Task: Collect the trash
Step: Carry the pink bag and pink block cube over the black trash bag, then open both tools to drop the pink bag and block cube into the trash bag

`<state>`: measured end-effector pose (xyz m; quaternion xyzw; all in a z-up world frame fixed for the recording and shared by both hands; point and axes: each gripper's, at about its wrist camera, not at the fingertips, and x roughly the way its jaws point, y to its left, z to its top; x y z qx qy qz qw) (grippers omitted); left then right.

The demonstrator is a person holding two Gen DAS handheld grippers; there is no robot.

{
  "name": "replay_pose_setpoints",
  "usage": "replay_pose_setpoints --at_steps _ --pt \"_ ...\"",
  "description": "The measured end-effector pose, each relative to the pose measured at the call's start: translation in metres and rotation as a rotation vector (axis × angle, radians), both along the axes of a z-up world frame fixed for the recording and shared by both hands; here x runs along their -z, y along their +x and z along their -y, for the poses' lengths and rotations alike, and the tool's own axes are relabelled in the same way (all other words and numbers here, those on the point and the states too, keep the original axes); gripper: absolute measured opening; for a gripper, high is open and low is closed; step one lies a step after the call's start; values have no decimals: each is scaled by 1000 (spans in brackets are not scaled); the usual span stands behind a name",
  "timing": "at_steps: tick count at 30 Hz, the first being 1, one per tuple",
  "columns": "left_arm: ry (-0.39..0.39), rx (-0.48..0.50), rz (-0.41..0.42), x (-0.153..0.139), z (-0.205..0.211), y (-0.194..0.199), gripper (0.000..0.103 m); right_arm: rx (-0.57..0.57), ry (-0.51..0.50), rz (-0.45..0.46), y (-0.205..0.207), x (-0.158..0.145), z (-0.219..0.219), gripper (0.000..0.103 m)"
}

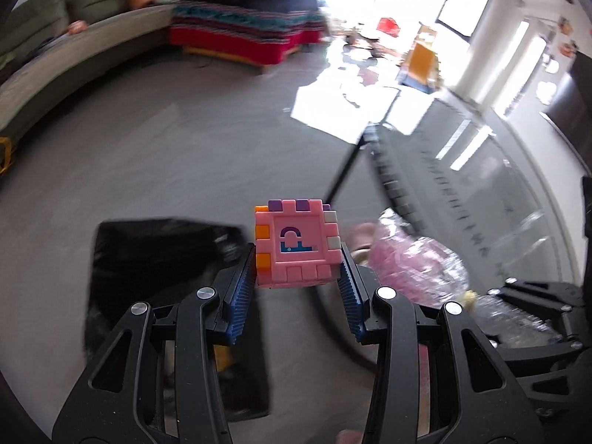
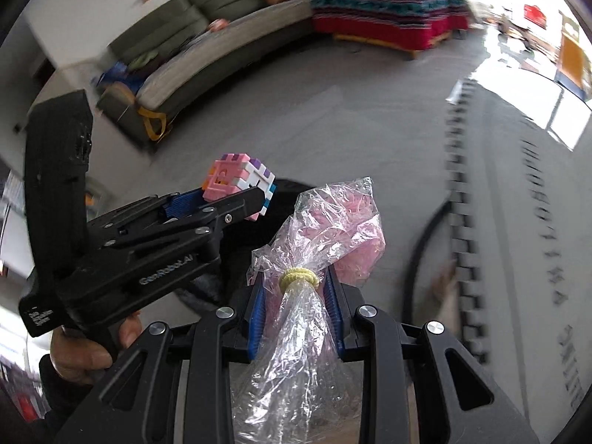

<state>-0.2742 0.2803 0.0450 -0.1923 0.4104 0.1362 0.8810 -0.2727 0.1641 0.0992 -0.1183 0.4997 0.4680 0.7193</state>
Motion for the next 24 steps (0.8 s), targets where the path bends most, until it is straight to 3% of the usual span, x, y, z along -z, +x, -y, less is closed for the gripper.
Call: replay_pose_setpoints --at_steps 6,7,8,9,10,11,12,16,24 --pt "-11 -189 -63 27 -46 -53 42 -134 -45 -54 -34 20 -63 31" --pt "-18 -224 -68 31 -53 -62 42 -159 -58 -68 -39 26 -75 33" --pt "-24 -248 -69 33 -59 -67 42 -181 -75 -76 -44 31 -86 45" --pt "-40 -285 -72 37 -68 -74 47 -201 -98 -82 -47 35 -96 53" --pt "-47 -312 -79 39 -74 -77 75 -206 -118 -72 -50 38 -106 60" --pt "-43 -365 -91 39 -80 -82 92 -201 -113 -58 -52 38 -110 60" --pt "-32 -392 -86 38 -82 -86 97 -199 -107 -46 -54 38 -113 61" --pt "-20 -454 -89 35 -94 -97 97 -189 -103 -57 -49 41 -109 61" --pt "-8 -421 -108 39 -89 -91 97 -160 -84 -79 -35 43 -98 61"
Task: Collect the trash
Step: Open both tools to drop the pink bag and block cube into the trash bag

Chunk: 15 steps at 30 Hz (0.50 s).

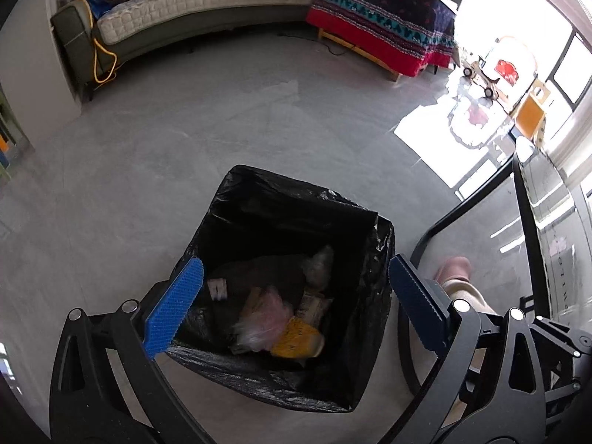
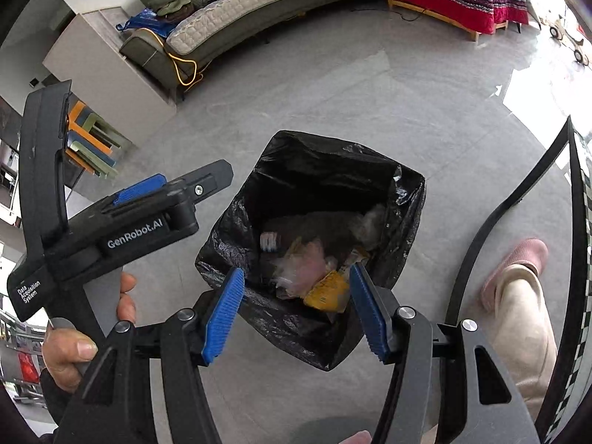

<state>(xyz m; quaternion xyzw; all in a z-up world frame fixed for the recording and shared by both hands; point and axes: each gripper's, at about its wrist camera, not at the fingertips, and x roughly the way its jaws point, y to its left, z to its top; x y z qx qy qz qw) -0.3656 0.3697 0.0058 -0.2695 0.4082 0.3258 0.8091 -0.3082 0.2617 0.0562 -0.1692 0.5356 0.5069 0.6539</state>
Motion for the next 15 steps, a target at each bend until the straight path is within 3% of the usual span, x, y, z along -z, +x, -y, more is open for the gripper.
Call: replay_pose_setpoints --at_steps 6,15 --pt "10 46 21 -10 11 17 97 34 21 21 10 -9 22 64" --pt "43 220 54 -38 69 80 97 162 67 72 45 -32 90 72"
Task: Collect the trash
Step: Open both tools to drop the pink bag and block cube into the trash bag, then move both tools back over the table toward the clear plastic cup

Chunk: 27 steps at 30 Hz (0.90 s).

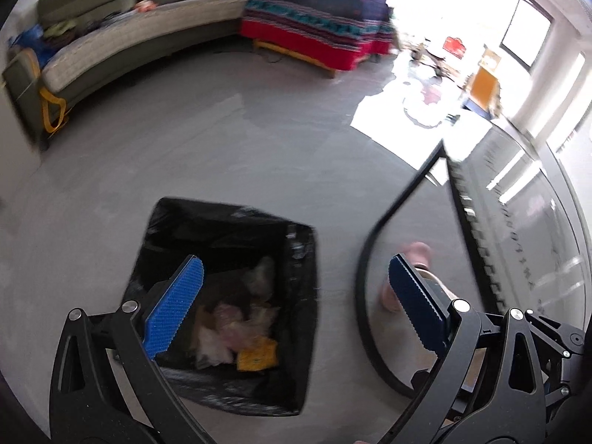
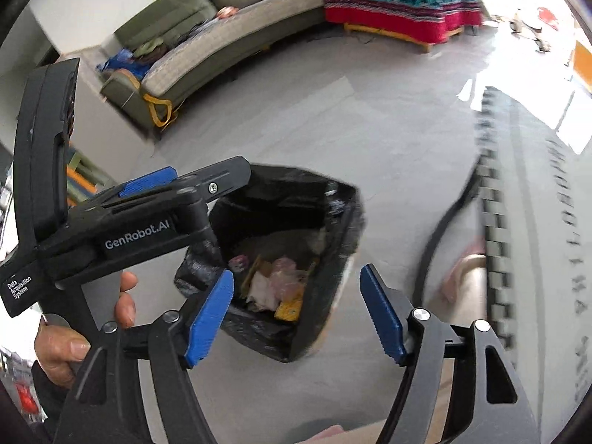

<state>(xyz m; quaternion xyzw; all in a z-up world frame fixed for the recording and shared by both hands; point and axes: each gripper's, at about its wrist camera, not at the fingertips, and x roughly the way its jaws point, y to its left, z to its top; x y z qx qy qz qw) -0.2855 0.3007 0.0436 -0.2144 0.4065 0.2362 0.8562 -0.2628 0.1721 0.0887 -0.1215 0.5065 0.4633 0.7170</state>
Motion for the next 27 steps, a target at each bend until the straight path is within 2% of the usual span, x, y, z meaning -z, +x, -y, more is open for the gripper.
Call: replay_pose_setpoints --at_steps 13,18,27 --pt "53 301 52 -27 115 121 97 337 27 131 80 -32 134 73" --pt "64 404 70 -27 156 166 97 475 22 137 112 -23 182 73" --pt "75 487 50 -9 206 228 97 667 7 111 167 17 240 74"
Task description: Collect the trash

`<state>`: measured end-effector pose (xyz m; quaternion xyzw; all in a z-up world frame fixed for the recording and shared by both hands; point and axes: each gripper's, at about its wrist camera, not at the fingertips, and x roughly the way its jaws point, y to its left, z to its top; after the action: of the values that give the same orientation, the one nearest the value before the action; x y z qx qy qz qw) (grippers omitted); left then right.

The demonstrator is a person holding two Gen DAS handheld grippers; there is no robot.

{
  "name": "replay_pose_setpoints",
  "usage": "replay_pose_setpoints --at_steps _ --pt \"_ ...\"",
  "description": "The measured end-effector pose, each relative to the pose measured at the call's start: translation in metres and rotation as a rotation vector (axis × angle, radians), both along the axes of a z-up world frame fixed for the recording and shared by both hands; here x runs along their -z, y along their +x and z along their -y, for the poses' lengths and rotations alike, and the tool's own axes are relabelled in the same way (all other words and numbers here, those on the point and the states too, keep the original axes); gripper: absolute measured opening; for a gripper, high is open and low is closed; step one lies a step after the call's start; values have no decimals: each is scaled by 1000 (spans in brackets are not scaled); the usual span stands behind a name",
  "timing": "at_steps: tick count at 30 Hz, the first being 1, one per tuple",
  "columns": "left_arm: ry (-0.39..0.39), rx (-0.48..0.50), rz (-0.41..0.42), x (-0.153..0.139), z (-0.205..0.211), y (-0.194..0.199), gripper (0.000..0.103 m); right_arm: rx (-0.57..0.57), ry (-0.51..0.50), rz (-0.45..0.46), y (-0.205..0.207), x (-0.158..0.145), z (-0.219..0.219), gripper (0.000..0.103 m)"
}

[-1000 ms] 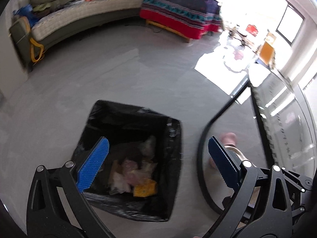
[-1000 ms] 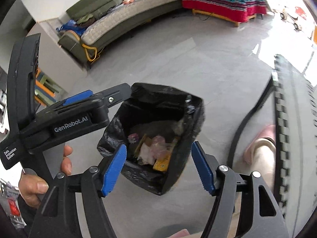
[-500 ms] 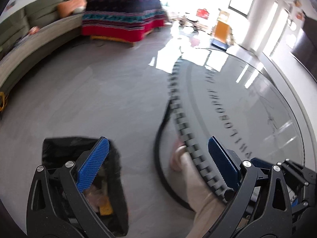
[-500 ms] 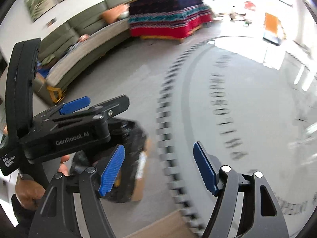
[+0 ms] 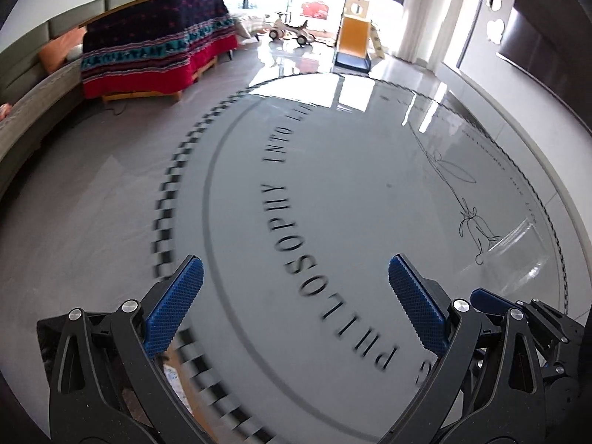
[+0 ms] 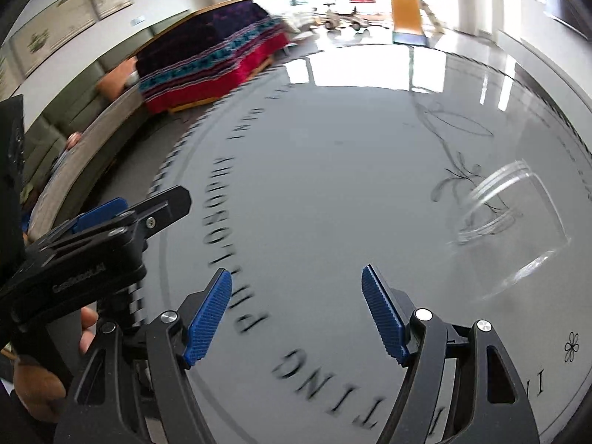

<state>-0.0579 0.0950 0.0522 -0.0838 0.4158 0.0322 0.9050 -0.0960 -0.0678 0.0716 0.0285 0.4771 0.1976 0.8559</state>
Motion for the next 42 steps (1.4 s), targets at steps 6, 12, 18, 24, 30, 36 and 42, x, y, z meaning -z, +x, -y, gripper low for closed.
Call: replay_pose_setpoints --at_steps 6,12,18,24,30,36,42 --pt "19 44 -34 18 23 37 97 97 -16 1 29 16 32 74" --pt "38 78 -51 32 44 70 97 152 -31 11 50 27 58 74" --pt "63 109 -48 43 62 88 97 186 -102 76 64 33 70 74" --pt "78 109 -41 48 68 97 97 196 -137 104 76 34 69 79" --pt "117 96 -49 52 67 100 97 206 -132 102 83 33 71 81" --pt "115 72 -93 57 61 107 97 199 -147 99 86 33 66 84" --pt "118 68 -96 57 62 106 97 198 -175 97 88 34 63 87"
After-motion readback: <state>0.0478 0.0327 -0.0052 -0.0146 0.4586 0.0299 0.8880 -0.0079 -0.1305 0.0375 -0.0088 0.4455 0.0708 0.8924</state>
